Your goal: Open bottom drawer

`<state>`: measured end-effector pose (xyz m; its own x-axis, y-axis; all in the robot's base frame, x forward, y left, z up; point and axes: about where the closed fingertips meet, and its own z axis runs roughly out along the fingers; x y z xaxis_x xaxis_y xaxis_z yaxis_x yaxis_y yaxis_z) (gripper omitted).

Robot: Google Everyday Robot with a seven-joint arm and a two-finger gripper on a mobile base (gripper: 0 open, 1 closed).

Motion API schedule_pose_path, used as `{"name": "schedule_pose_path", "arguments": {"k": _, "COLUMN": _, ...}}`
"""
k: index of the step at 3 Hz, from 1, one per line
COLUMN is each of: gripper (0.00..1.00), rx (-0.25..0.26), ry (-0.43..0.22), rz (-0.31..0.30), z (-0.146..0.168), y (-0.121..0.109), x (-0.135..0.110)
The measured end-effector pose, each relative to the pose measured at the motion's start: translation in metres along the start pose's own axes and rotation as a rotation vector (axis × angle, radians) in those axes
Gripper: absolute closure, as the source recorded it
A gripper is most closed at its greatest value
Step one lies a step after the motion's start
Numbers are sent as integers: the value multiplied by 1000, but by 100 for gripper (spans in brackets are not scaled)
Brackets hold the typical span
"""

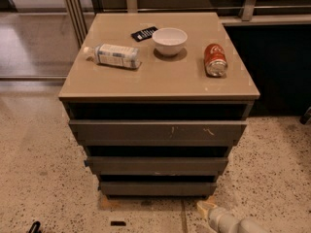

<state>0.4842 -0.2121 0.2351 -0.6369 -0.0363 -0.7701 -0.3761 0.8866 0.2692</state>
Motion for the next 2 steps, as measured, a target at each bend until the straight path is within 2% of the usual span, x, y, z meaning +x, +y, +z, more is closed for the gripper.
{"name": "schedule_pose_path", "arguments": {"k": 2, "gripper": 100, "rx": 37, "ry": -104, "rz": -57, "z": 33, "y": -21, "x": -48}}
